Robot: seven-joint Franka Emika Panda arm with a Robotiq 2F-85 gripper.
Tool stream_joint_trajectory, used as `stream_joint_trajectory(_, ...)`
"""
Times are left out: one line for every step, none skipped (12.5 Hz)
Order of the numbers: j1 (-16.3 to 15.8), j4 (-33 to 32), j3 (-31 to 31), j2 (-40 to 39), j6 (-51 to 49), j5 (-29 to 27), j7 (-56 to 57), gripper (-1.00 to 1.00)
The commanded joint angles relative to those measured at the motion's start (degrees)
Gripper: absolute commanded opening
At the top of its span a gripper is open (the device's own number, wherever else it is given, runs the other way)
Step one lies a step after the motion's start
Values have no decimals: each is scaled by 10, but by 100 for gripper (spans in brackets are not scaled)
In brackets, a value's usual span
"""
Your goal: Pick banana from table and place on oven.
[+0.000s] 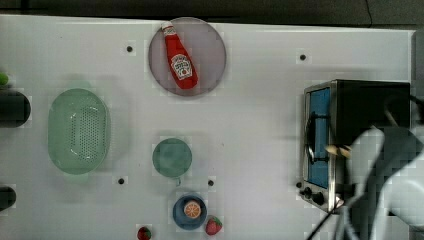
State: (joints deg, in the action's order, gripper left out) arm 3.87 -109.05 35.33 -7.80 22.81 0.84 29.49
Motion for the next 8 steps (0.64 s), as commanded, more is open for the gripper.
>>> stream_joint_trajectory(-7, 15, 10, 10, 40, -4, 155, -62)
stream_joint_trajectory(-7, 15, 9, 6, 38, -5, 156, -55)
stream_joint_trajectory(-7, 15, 8, 3, 41, -5, 156, -35)
stream_joint_trajectory(-7, 15, 8, 2, 44, -5, 156, -14)
stream_joint_trajectory(-8, 15, 7, 2, 44, -5, 156, 10)
stream_joint_trajectory(-8, 15, 7, 2, 40, -5, 156, 32)
stream_joint_trajectory(-8, 15, 6, 2, 42, -5, 156, 54)
stream_joint_trajectory(-8, 16, 4, 2, 42, -5, 156, 77)
